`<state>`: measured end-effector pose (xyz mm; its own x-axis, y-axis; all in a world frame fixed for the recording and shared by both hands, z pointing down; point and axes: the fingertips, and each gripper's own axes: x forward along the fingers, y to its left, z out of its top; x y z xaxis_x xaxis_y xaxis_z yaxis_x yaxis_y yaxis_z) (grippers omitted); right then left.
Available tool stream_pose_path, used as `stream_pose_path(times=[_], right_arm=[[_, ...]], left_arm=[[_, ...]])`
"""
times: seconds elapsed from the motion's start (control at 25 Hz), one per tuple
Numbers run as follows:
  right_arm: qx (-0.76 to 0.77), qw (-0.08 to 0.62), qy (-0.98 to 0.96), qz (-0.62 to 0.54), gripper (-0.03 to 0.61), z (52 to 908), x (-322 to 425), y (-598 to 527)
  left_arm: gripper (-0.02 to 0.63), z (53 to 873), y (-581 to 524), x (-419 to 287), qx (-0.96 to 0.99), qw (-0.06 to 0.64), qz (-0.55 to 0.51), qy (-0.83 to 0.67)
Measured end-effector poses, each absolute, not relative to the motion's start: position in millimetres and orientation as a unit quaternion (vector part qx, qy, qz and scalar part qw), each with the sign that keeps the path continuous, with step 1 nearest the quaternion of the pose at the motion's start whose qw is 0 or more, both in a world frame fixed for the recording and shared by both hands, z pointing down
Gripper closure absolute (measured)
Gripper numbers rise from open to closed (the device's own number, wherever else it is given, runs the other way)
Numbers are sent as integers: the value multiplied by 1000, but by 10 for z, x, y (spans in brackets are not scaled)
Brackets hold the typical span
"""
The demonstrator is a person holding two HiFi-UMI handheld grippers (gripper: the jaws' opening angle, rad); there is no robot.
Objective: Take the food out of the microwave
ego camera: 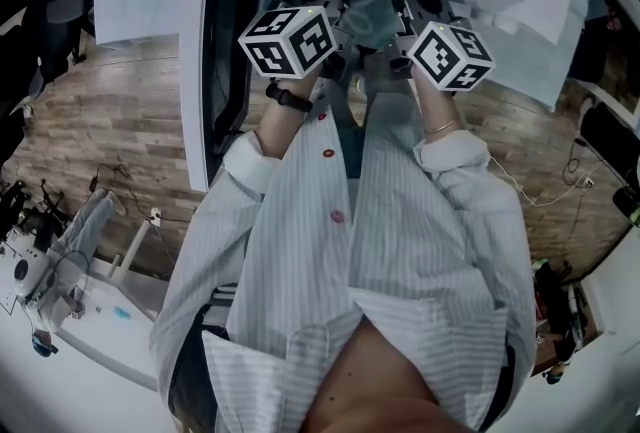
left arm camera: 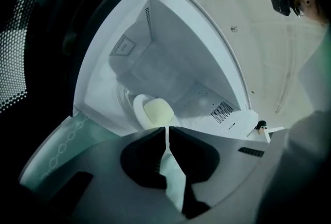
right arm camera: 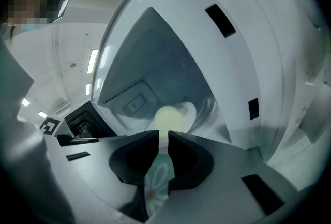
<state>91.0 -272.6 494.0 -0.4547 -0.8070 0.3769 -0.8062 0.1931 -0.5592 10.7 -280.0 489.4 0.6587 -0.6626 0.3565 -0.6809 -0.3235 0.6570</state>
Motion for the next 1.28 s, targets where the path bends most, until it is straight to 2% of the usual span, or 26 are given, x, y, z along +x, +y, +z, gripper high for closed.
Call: stream_pose_path(times=[0.12,0.56,1.0,1.28], right_arm=[[-518,14,765,-382,463,5011,891,-2736],[-522,40,742,-418,423,5129,863,-2821],[-531,55,721,-441,422,5261,893,-2939],[-542,46,712,-445,436,5297,919,-2962]], left_arm=[[603,4969,-2814,84,805,422,9,-417],[485,5139,-2947,50,776,462,-14,-429],[456,5290,-3057,96,746,496,-30,-444],[474,5346,-3096,87,724,505,-28,-470]])
